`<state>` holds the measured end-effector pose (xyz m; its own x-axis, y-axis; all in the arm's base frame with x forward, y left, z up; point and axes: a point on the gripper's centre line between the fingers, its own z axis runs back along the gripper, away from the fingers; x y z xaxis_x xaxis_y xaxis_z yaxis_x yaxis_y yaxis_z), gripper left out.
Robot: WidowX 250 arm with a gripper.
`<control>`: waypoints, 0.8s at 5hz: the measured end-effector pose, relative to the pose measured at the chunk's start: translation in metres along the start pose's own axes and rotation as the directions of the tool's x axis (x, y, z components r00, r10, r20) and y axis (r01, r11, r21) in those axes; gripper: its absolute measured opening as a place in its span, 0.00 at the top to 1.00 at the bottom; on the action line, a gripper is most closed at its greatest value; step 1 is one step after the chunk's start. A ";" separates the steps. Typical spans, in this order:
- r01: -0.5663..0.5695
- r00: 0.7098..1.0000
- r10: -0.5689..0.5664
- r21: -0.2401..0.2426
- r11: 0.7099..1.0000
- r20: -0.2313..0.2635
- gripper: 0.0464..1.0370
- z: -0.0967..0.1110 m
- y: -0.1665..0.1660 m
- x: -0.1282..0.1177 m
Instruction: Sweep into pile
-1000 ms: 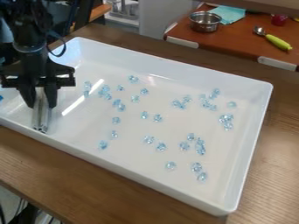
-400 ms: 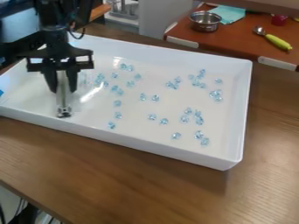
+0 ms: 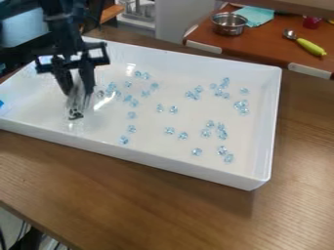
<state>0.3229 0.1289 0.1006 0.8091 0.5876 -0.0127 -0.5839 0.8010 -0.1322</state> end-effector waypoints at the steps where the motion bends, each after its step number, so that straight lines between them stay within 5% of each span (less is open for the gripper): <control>1: 0.002 1.000 -0.001 0.021 1.000 -0.010 0.67 -0.005 0.004 0.005; 3: -0.004 0.999 -0.001 0.095 0.995 0.051 0.67 -0.011 -0.001 0.013; 4: 0.020 0.996 -0.028 0.093 0.996 0.089 0.67 -0.012 -0.017 0.015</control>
<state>0.3461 0.1226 0.0906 0.8157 0.5729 0.0797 -0.5716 0.8195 -0.0401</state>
